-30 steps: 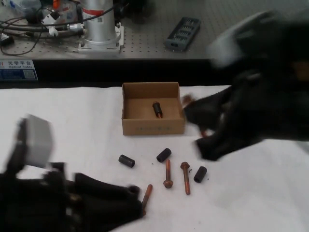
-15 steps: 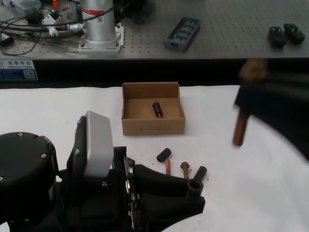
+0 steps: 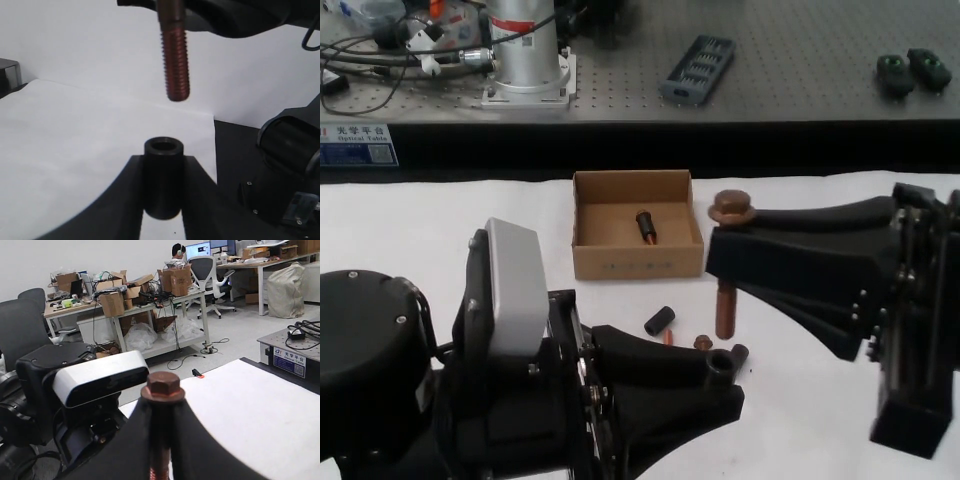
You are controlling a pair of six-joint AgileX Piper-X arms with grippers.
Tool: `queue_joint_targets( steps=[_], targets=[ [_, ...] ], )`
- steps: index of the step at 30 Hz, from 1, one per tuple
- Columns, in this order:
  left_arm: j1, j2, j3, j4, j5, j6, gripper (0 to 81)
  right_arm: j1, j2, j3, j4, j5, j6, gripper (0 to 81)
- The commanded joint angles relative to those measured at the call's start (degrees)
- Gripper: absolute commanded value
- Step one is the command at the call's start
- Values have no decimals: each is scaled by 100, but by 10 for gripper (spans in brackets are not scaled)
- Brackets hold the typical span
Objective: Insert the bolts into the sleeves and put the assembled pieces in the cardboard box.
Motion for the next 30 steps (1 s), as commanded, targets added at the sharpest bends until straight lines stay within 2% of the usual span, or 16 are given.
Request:
queue_joint_targets(
  steps=[1, 7, 30],
  targets=[
    [-21, -1, -35, -177, 36, -50, 6, 12, 0, -10, -139, -120, 2, 39],
    [-21, -1, -35, -241, -265, -50, 6, 12, 3, -10, -75, -162, 2, 39],
    [-21, -1, -35, -642, -266, -206, 6, 2, 16, -10, -59, 151, -627, 39]
  ],
)
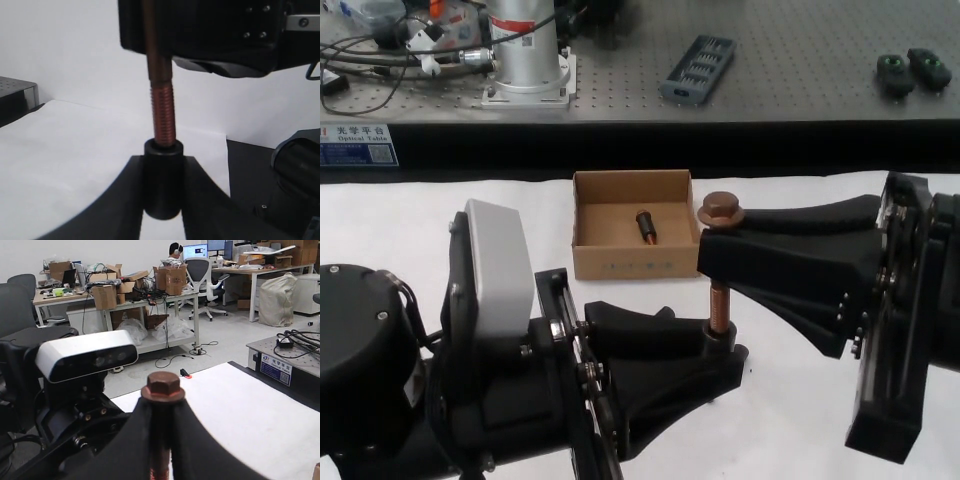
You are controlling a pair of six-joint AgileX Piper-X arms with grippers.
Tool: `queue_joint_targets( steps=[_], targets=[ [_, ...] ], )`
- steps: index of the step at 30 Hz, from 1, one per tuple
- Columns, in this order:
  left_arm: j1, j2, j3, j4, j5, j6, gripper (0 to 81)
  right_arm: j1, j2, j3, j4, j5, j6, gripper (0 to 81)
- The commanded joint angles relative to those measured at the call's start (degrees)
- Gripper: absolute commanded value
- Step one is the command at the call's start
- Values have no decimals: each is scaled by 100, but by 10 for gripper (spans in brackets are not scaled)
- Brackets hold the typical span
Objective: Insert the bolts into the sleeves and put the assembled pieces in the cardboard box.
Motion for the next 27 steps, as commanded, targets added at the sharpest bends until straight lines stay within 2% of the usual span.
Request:
queue_joint_targets(
  steps=[1, 15, 18, 19, 25, 27],
  targets=[
    [-21, -1, -35, -205, 20, -70, 6, 2, 21, -10, -48, 41, -50, 39],
    [-21, -23, -35, -639, -72, -69, 6, 13, 395, -10, 14, -44, 10, 36],
    [-21, -28, -35, -637, -274, -69, 6, 13, 395, -10, 149, -230, 253, 2],
    [-21, -28, -35, -637, -303, -69, 6, 13, 384, -10, 243, -287, 251, 30],
    [-21, -28, -35, -637, -322, -69, 6, 13, 384, -10, 639, -302, 230, 354],
    [-21, -28, -35, -637, -322, -69, 6, 13, 384, -10, 648, -183, 216, 386]
  ],
)
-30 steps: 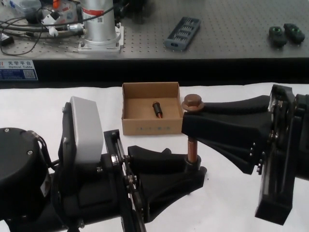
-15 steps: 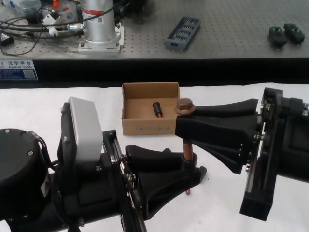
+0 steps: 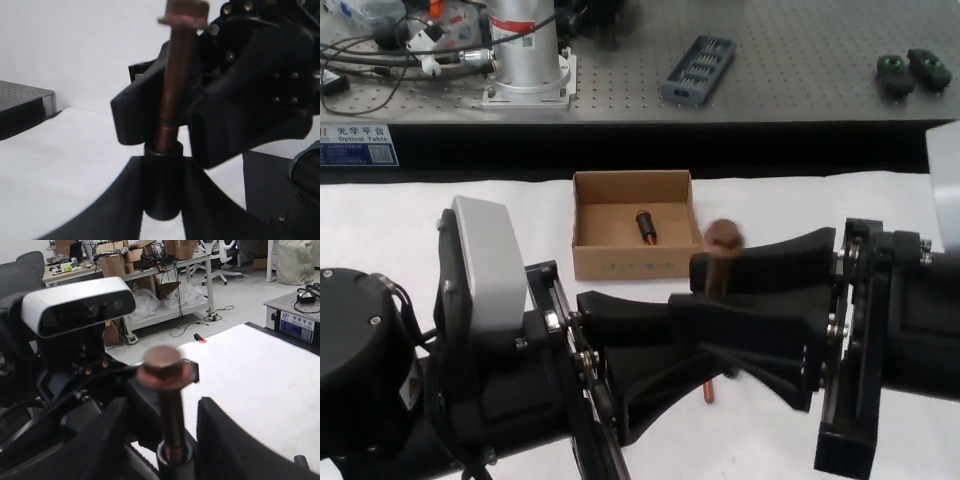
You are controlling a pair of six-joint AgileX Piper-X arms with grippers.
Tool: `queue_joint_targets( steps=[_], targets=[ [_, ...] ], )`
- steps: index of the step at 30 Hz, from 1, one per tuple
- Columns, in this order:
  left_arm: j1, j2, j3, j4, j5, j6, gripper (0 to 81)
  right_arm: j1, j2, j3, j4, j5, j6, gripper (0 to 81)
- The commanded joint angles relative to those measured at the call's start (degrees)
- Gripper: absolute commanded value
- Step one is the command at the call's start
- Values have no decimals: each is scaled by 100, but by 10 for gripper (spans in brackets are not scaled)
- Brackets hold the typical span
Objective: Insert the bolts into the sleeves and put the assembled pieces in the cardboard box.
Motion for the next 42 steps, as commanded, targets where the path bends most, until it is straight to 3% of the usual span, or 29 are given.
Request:
queue_joint_targets(
  steps=[1, 6, 12, 27, 31, 34, 37, 40, 42],
  targets=[
    [-21, -58, -89, -305, 19, -31, 6, 13, 13, -10, 130, 165, -51, 385],
    [-21, -58, -89, -305, -12, -31, 6, 2, -80, -10, 112, 756, -217, 385],
    [-21, -58, -89, -305, -591, -31, 6, -140, -663, -10, 112, 1291, -520, 385],
    [-21, -58, -161, -233, -990, -31, 6, -827, -1831, -10, 1091, 1709, -687, 385],
    [-21, -58, -581, 806, -1164, -215, 6, -856, -1973, -10, 1699, 1835, -687, 378],
    [14, -45, -1297, 2499, -1563, -203, 6, -854, -2068, -10, 2289, 2342, -687, 324],
    [200, 117, -2093, 4182, -2107, -202, 6, -854, -2176, -10, 3046, 2970, -687, 219],
    [562, 519, -2866, 4876, -2247, -202, 6, -854, -2308, -10, 3875, 3331, -687, 44],
    [828, 882, -3358, 5189, -2143, -202, 6, -854, -2425, -10, 4366, 3491, -687, 35]
  ],
)
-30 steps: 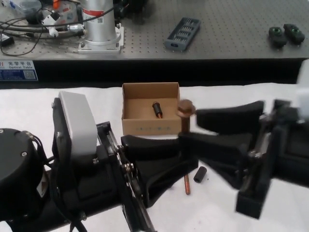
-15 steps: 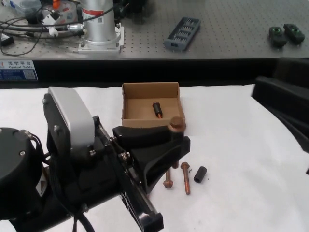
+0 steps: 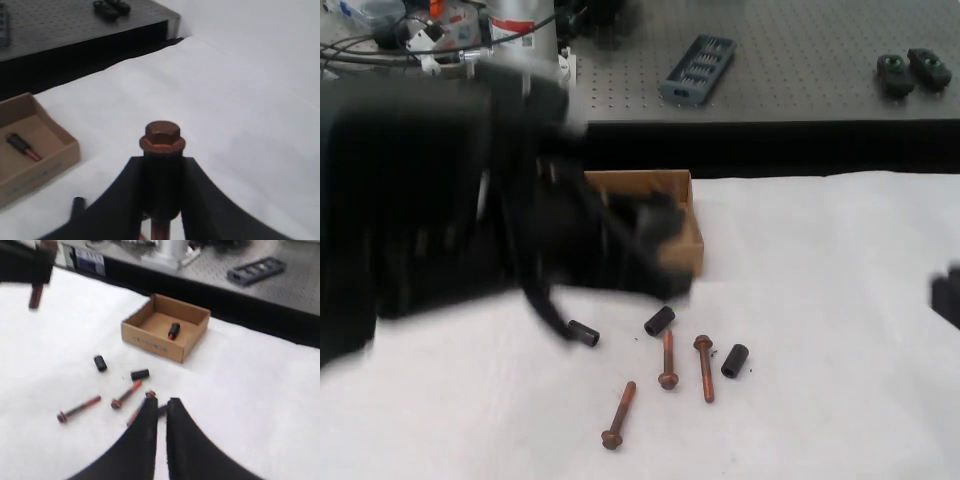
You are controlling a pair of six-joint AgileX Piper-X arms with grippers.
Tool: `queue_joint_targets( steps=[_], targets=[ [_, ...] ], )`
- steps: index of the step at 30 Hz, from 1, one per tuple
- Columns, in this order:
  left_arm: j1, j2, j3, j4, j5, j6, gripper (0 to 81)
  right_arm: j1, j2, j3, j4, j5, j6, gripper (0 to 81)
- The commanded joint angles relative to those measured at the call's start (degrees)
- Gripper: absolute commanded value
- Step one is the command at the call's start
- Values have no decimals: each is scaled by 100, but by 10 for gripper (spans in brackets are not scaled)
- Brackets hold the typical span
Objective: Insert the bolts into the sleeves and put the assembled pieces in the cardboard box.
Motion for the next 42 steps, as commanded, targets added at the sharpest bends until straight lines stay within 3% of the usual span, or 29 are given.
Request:
queue_joint_targets(
  steps=[1, 8, 19, 23, 29, 42],
  targets=[
    [214, 280, -442, 333, -5, -68, 6, -36, -182, -10, 712, 428, -10, 37],
    [747, 1874, -2310, 1783, 249, -348, 6, -36, -726, -10, 1460, 1019, -32, 39],
    [812, 4356, -5061, 2721, 196, -359, 6, -36, -1139, -10, 1603, 1020, -32, 39],
    [890, 5086, -5964, 3195, -111, -394, 6, -36, -1139, -10, 1869, 1020, -32, 39],
    [1130, 5823, -6701, 3347, -584, -405, 6, -36, -1139, -10, 2286, 1020, -8, 39],
    [1397, 6769, -6975, 2960, -84, -1030, 6, -36, -1139, 141, 2413, 1020, 12, 39]
  ],
)
